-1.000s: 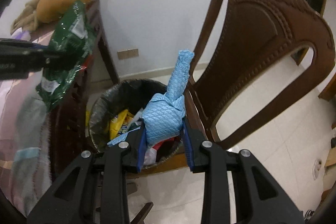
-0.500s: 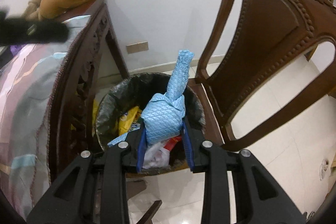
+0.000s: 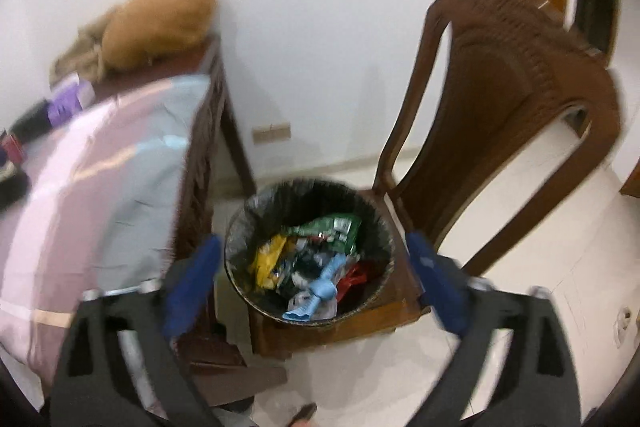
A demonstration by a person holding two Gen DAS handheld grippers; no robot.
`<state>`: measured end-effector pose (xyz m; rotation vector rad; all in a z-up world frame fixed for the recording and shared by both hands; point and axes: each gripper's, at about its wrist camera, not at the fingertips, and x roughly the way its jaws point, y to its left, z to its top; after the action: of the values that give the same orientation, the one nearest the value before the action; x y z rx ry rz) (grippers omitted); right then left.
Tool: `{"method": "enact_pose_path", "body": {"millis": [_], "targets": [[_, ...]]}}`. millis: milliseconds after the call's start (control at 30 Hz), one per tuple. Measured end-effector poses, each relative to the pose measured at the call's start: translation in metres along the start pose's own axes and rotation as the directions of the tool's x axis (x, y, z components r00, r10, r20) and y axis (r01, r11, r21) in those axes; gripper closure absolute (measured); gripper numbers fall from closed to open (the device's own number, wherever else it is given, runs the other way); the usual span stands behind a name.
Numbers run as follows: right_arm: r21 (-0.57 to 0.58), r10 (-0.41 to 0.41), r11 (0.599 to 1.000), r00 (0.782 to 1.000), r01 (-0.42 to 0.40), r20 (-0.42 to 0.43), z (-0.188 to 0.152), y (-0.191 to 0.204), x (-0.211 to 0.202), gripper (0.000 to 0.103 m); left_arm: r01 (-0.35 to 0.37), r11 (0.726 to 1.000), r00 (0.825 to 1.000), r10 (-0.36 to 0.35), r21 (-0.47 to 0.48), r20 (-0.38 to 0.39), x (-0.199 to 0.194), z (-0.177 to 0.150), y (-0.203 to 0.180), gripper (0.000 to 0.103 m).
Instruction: Collect trash
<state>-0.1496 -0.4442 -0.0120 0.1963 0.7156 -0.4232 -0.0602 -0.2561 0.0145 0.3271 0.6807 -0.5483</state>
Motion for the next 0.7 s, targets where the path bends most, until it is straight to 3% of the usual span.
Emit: {"method": "enact_pose_path", "body": {"millis": [267, 467, 700], "targets": [[-0.061, -0.079, 0.995, 0.996, 0.082, 0.050, -0.037, 0.038, -0.049, 0.003, -0.171, 0.985, 0.985, 0.172, -0.017, 0.023, -0.043, -0.042, -0.009, 0.003], [-0.116, -0.059, 0.991, 0.994, 0.069, 0.087, -0.039, 0.051, -0.068, 0.003, -0.206, 0.978, 0.976, 0.208, -0.041, 0.056, -0.063, -0.053, -0.012, 0.003], [-0.077, -0.060, 0.995, 0.998, 0.062, 0.031, -0.039, 0.040, -0.059, 0.003, -0.237, 0.970, 0.970, 0.239, -0.059, 0.043, -0.064, -0.053, -0.002, 0.003]]}}
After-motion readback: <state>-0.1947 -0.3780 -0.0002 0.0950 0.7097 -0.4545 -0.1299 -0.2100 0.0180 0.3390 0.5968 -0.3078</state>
